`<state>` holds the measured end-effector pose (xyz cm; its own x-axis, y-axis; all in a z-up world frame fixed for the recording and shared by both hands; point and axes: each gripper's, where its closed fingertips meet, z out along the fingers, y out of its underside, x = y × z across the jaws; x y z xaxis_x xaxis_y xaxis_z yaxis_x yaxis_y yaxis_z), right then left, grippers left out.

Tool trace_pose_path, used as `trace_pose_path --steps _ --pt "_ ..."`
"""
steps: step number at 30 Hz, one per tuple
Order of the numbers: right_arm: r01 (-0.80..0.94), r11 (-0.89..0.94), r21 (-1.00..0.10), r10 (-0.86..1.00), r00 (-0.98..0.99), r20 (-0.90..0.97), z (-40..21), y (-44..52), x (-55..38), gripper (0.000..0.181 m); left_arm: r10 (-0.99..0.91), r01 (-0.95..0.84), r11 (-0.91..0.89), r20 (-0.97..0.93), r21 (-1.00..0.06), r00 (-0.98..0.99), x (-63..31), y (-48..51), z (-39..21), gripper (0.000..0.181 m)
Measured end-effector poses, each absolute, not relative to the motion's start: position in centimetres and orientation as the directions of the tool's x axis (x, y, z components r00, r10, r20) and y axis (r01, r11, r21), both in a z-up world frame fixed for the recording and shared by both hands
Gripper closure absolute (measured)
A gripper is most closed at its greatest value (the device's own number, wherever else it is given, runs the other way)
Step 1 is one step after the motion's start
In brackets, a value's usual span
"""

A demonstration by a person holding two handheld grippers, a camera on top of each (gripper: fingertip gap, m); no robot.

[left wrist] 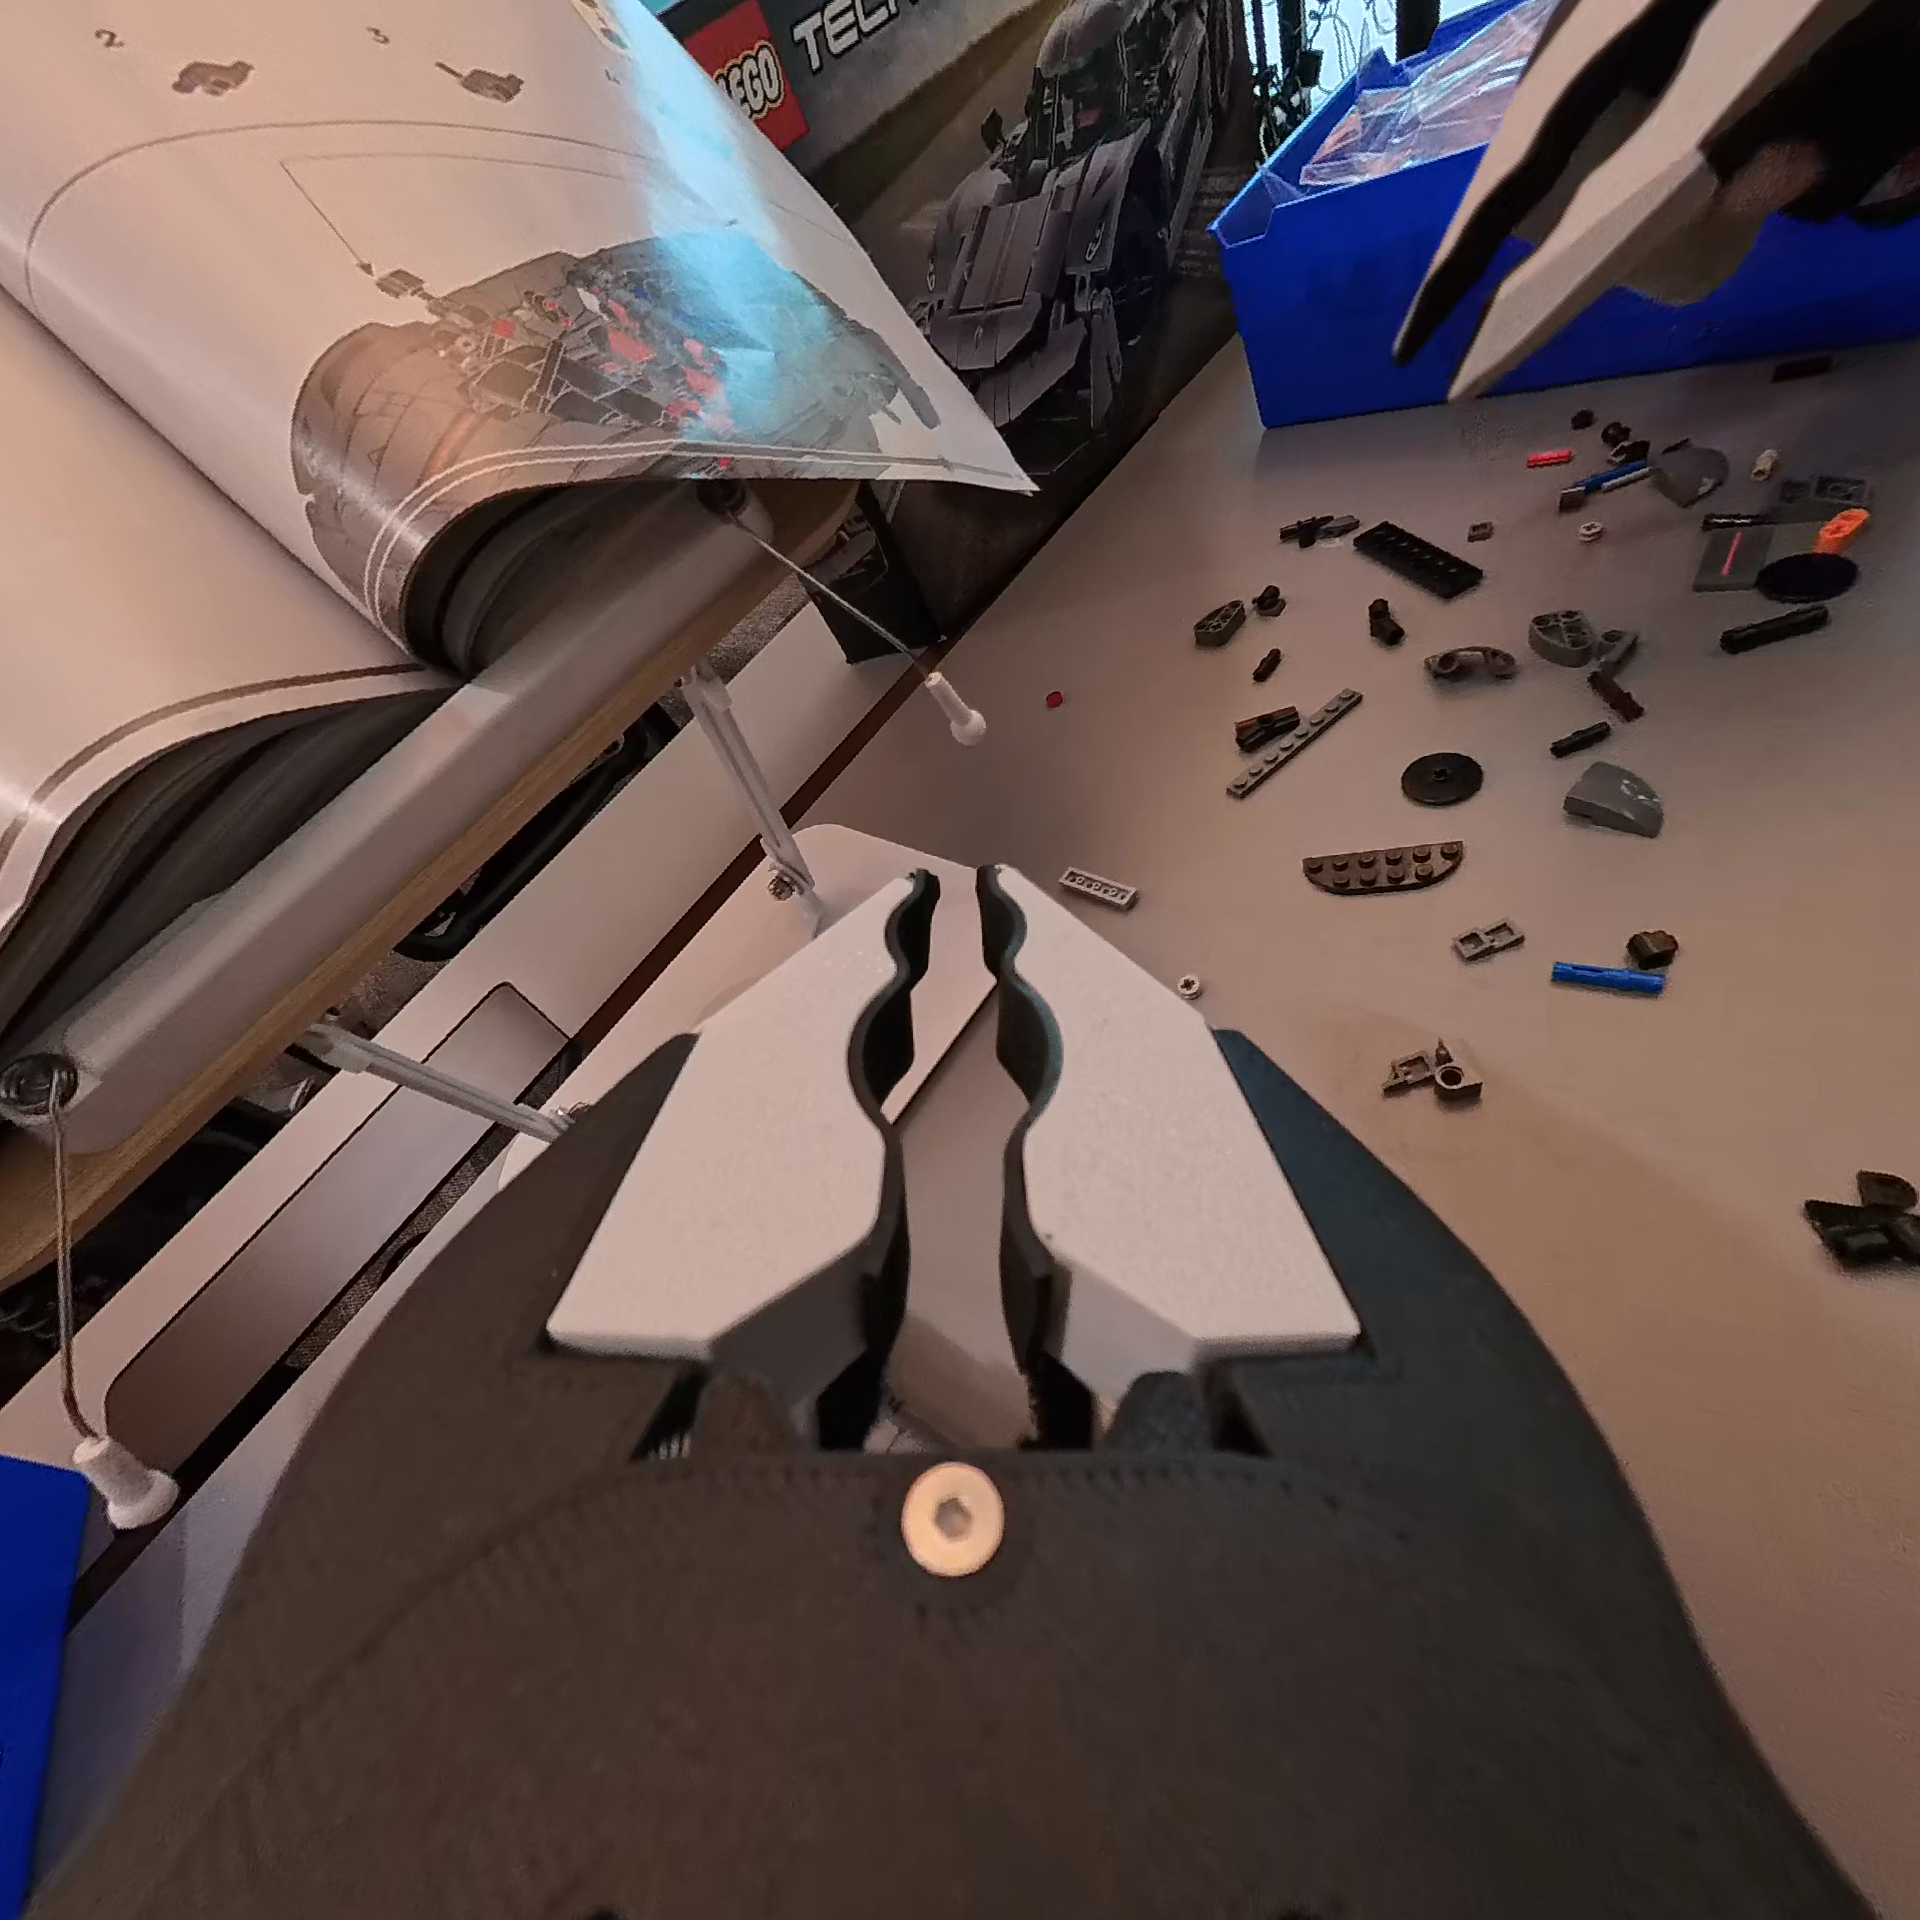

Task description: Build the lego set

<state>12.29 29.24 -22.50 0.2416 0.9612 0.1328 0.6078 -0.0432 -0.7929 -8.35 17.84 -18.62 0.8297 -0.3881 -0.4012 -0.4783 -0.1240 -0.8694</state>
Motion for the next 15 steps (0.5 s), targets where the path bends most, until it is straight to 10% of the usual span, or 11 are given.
trace_pose_path --steps 15 --pt "0.290 0.042 -0.956 0.723 0.652 0.229 -10.3 26.1 25.0 0.156 -0.414 -0.478 -0.117 -0.395 -0.870 0.820 -7.5 17.8 -18.9 0.175"
